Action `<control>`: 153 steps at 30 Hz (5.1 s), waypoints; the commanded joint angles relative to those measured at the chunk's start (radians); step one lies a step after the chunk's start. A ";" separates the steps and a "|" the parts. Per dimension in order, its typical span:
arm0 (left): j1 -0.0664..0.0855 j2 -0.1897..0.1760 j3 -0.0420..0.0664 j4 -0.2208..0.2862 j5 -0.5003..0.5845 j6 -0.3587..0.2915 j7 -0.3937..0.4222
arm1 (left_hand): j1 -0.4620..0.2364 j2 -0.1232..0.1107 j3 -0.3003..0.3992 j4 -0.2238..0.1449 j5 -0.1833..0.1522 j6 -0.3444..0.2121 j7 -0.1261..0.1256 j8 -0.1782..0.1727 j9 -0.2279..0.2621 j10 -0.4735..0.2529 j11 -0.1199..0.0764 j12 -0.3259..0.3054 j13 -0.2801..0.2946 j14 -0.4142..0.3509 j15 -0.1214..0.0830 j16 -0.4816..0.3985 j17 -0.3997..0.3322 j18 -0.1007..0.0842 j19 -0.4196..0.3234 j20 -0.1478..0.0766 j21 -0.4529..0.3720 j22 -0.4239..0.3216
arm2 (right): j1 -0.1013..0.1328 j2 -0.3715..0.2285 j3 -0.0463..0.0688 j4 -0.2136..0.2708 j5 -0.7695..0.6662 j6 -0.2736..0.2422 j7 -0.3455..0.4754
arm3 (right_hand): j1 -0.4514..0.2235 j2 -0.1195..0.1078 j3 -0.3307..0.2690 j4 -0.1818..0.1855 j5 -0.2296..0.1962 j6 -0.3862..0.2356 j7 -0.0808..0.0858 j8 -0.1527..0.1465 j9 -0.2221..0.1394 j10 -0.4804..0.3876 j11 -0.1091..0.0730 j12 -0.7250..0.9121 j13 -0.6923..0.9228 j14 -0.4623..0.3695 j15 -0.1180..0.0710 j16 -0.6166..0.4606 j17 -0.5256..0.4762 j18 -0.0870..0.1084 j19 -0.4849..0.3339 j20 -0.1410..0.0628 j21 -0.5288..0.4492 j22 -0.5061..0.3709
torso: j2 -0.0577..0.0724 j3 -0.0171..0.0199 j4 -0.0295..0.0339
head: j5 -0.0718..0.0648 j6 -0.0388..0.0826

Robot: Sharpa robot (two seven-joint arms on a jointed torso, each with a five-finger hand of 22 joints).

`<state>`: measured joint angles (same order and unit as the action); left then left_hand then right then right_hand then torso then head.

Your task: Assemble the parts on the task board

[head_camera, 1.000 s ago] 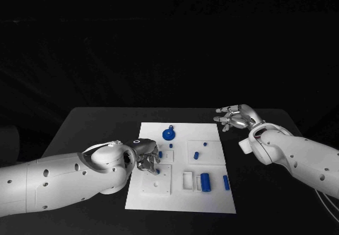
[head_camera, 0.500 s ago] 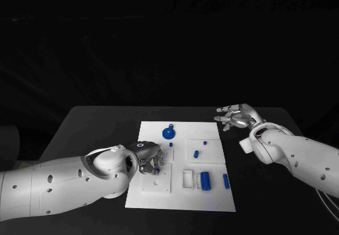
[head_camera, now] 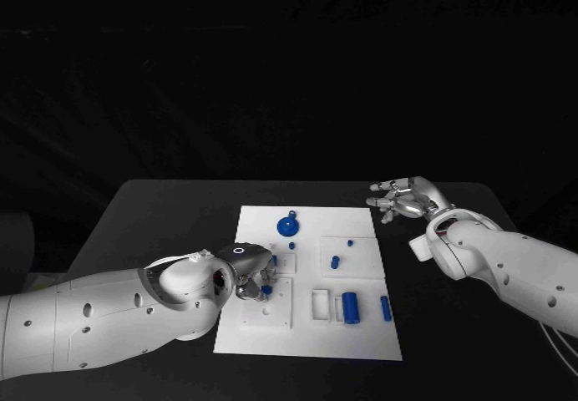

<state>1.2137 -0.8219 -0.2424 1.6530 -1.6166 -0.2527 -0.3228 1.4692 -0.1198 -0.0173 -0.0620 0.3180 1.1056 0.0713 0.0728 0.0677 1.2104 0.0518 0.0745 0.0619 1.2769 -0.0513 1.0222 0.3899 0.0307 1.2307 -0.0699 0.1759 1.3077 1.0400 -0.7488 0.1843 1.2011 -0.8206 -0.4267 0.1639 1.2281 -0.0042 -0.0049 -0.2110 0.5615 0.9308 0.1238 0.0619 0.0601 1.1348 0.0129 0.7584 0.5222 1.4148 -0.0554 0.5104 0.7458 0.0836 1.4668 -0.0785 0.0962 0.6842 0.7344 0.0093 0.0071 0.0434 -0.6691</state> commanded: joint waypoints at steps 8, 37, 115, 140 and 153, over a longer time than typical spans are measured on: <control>-0.008 -0.002 0.001 -0.011 -0.055 0.003 -0.007 | 0.004 -0.010 -0.005 -0.008 -0.004 -0.019 -0.003 0.000 -0.001 -0.048 0.003 0.030 -0.001 -0.007 0.003 -0.002 -0.006 0.010 -0.002 0.000 0.000 0.019 | -0.001 0.000 0.000 0.001 -0.004 0.012 0.010 | -0.012 0.000 0.001 0.001 0.004 -0.007 0.001 -0.003 -0.001 -0.005 -0.004 0.000 0.000 0.003 0.001 -0.002 0.001 -0.006 0.003 0.005 0.004 -0.001 | 0.000 0.0009 -0.0002 | 0.002 -0.002; -0.035 0.014 0.001 -0.030 -0.062 -0.020 0.005 | 0.021 0.027 0.009 0.020 -0.041 0.068 0.003 -0.004 -0.001 0.074 -0.019 0.025 -0.002 0.022 -0.002 0.034 0.005 0.018 0.012 -0.003 0.032 0.021 | -0.001 -0.001 0.000 0.003 -0.004 0.013 0.010 | -0.012 0.000 0.001 0.001 0.004 -0.007 0.001 -0.003 -0.001 -0.005 -0.004 0.000 0.000 0.003 0.001 -0.002 0.001 -0.006 0.003 0.005 0.004 -0.001 | 0.000 0.0013 -0.0010 | -0.001 -0.004; -0.052 0.003 0.003 -0.038 -0.002 -0.137 0.088 | -0.042 0.000 0.372 -0.030 0.069 0.120 0.019 -0.010 -0.002 0.102 -0.012 -0.017 -0.003 0.114 0.002 -0.017 -0.009 0.080 -0.057 0.004 0.282 0.021 | -0.001 -0.004 0.000 0.012 -0.004 0.011 0.010 | -0.015 -0.002 0.007 -0.001 0.022 -0.001 0.001 -0.003 -0.001 -0.004 -0.004 -0.001 0.000 0.003 0.000 -0.002 0.001 -0.007 0.003 0.005 0.005 -0.001 | -0.001 0.0009 -0.0003 | -0.005 0.011; 0.003 -0.043 0.035 -0.027 0.520 -0.300 0.300 | -0.058 -0.013 0.385 -0.040 0.066 0.100 0.023 -0.010 -0.002 0.085 -0.007 -0.017 -0.003 0.112 0.003 -0.013 0.006 0.078 -0.058 0.004 0.289 0.020 | -0.001 -0.033 0.001 0.093 -0.010 0.045 -0.022 | -0.019 -0.001 0.014 -0.005 0.022 0.019 -0.001 -0.002 0.000 0.003 -0.007 0.006 0.005 0.012 -0.003 0.005 0.006 -0.006 0.011 0.002 0.012 0.005 | -0.001 0.0012 -0.0008 | -0.003 0.041; 0.009 -0.038 0.053 -0.075 0.798 -0.287 0.344 | -0.074 -0.006 0.386 -0.062 0.064 0.092 0.026 -0.010 -0.002 0.077 -0.003 -0.017 -0.003 0.106 0.006 -0.011 0.010 0.078 -0.060 0.006 0.286 0.021 | -0.001 -0.072 0.001 0.260 0.047 0.159 -0.127 | -0.040 0.008 0.047 -0.021 0.010 0.065 -0.006 -0.001 0.002 0.012 -0.014 0.036 0.049 0.031 -0.012 0.038 0.043 -0.003 0.025 -0.007 0.047 0.036 | -0.001 0.0010 -0.0007 | -0.006 0.060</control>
<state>1.2208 -0.8631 -0.1909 1.5796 -0.9245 -0.5304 -0.0200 1.4032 -0.1250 0.3690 -0.1199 0.3859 1.2039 0.0980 0.0627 0.0648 1.2932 0.0483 0.0609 0.0594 1.3865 -0.0499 1.0099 0.3992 0.0997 1.1717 -0.0644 0.4624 1.3076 1.0394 -0.8201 0.1845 1.4477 -0.7955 -0.3409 0.0901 1.1980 0.0073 0.0380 -0.2316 0.5780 0.9903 0.1171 0.0619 0.0605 1.1453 0.0048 0.7922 0.5699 1.4413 -0.0673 0.5439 0.7877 0.0831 1.4668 -0.0784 0.1401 0.7186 0.7332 0.0100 0.0056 0.0384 -0.6130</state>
